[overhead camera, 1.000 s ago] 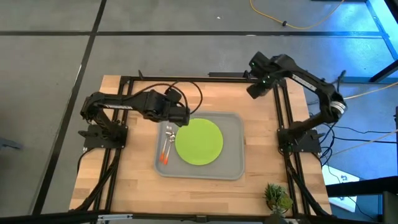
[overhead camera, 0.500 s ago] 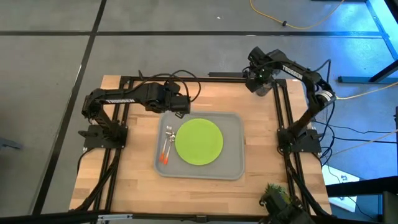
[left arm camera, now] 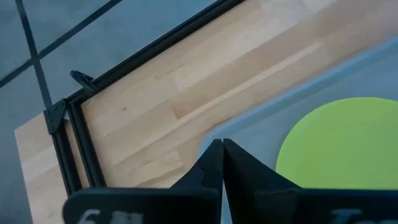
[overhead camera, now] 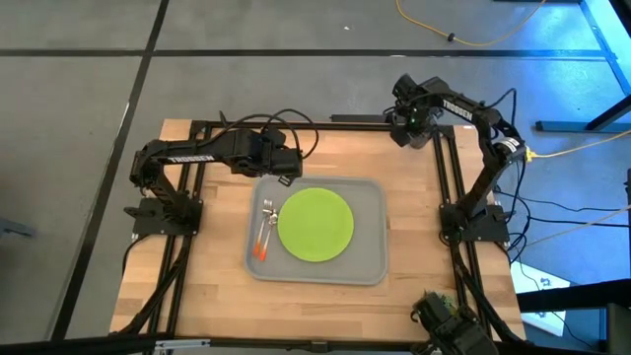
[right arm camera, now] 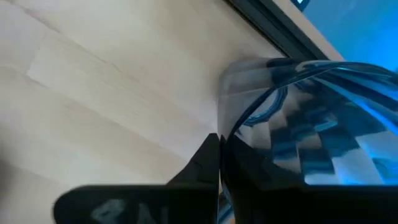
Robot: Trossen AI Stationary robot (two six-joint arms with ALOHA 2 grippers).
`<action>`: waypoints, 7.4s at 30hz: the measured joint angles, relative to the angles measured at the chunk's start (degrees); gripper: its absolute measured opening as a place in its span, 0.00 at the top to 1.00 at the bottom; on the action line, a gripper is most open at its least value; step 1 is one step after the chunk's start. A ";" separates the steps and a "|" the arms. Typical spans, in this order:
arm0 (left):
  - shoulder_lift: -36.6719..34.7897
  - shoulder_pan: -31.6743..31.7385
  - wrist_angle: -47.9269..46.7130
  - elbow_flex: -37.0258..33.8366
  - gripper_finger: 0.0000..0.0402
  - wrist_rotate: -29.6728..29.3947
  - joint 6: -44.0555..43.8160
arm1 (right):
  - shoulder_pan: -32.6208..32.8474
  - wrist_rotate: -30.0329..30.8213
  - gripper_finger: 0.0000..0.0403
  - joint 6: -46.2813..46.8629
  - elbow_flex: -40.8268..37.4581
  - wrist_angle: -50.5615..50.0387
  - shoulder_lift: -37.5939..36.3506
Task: Pick and place plate/cup/fork/spoon on tray
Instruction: Put the blue glass on the gray serving tray to the top right of the green plate, then adjust the orange spoon
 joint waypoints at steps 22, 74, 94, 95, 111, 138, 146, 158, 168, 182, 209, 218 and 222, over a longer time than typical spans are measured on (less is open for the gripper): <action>-2.07 0.00 -0.40 0.01 1.00 -1.11 4.60 | 31.80 -7.80 0.97 -9.64 23.37 -22.92 -2.23; -12.63 0.00 7.91 -0.01 1.00 11.91 32.94 | 49.49 -10.98 0.83 -18.71 4.86 -7.55 -2.47; -12.60 -1.53 5.72 -9.01 1.00 21.90 27.61 | 49.48 -11.04 0.82 -13.00 15.71 -9.77 -8.75; -12.61 -2.32 6.14 -11.32 1.00 23.33 26.99 | 49.48 -11.03 0.82 -12.18 16.14 -8.81 -9.77; -12.55 -8.72 45.02 -47.85 1.00 38.41 25.81 | 49.48 -11.01 0.82 -8.63 16.29 -2.98 -17.24; -10.60 -11.76 56.66 -58.20 1.00 41.14 15.80 | 49.44 -10.99 0.82 -8.64 16.27 -0.41 -17.22; -10.58 -16.51 57.02 -58.20 1.00 45.26 12.88 | 49.44 -10.99 0.82 -8.63 16.27 -0.10 -17.22; -9.66 -21.77 57.68 -58.17 1.00 46.34 6.60 | 49.44 -10.98 0.82 -8.65 16.27 0.67 -17.20; -3.78 -23.57 61.38 -58.08 1.00 47.11 5.42 | 49.42 -10.99 0.82 -8.67 16.25 1.25 -17.18; -3.69 -22.13 62.40 -58.15 1.00 46.41 6.87 | 49.42 -10.99 0.82 -8.66 16.24 1.32 -17.18; -3.67 -20.66 63.01 -57.34 1.00 45.17 11.82 | 49.42 -11.01 0.82 -8.65 16.24 1.78 -17.18; -3.67 -18.46 63.01 -57.32 1.00 44.68 13.47 | 49.42 -11.01 0.82 -8.65 16.24 1.76 -17.18; -3.67 -17.80 63.01 -57.32 1.00 43.80 14.42 | 49.42 -11.01 0.82 -8.66 16.24 1.76 -17.18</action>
